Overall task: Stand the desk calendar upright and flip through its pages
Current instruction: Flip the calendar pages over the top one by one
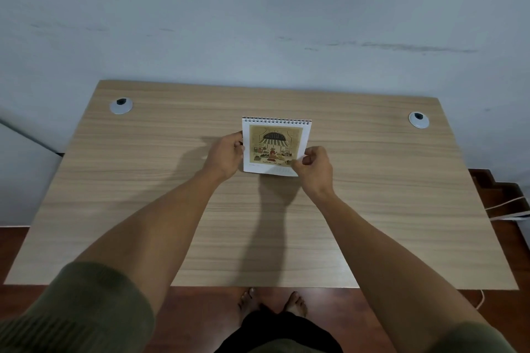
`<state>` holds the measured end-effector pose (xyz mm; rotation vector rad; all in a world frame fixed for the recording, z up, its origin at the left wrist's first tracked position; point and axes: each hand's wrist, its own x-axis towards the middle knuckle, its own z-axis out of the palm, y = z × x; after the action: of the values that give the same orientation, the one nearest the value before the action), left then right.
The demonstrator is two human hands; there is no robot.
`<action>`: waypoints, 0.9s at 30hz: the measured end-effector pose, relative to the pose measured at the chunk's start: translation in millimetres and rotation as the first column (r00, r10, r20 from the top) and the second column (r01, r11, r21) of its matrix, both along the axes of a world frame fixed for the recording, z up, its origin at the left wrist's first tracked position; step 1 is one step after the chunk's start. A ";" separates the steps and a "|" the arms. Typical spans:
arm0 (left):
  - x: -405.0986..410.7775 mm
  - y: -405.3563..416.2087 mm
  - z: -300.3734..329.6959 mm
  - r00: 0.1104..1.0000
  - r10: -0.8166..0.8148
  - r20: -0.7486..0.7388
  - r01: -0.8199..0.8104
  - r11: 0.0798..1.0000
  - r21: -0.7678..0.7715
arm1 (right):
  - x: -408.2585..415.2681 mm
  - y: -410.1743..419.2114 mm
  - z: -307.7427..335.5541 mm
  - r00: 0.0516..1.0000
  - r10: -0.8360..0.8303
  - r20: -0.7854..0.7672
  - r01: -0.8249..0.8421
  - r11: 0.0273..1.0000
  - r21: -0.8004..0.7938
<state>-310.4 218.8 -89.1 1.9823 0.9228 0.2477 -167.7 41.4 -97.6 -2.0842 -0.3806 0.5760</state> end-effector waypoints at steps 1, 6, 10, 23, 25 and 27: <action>0.0 -0.6 1.0 1.000 0.002 -0.004 -0.002 1.000 0.003 | -0.8 0.6 -1.9 1.000 -0.016 -0.001 0.016 1.000 -0.005; 0.2 -3.1 1.3 1.000 0.010 0.021 -0.010 1.000 -0.003 | 4.6 4.0 -6.4 0.997 -0.081 0.001 0.081 0.995 -0.056; -0.4 -4.5 6.3 1.000 -0.008 0.020 0.008 1.000 -0.005 | 10.7 2.4 -4.5 0.997 -0.034 0.064 0.039 0.995 -0.086; -3.2 -3.4 11.7 1.000 0.004 -0.028 -0.005 0.998 -0.056 | 29.8 -14.4 11.0 0.940 0.323 0.112 -0.293 0.930 -0.220; -4.8 -3.4 8.9 1.000 0.003 -0.018 -0.004 0.998 -0.067 | 34.8 -19.9 25.2 0.914 0.381 -0.137 -0.396 0.913 -0.102; -4.7 -1.0 4.0 1.000 -0.002 -0.022 0.001 0.997 -0.080 | 36.6 -25.8 41.4 0.839 0.377 -0.393 -0.385 0.921 0.060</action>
<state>-315.2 217.8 -85.1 1.9158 0.9310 0.1861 -131.2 15.6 -56.2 -1.8536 -0.5560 1.2258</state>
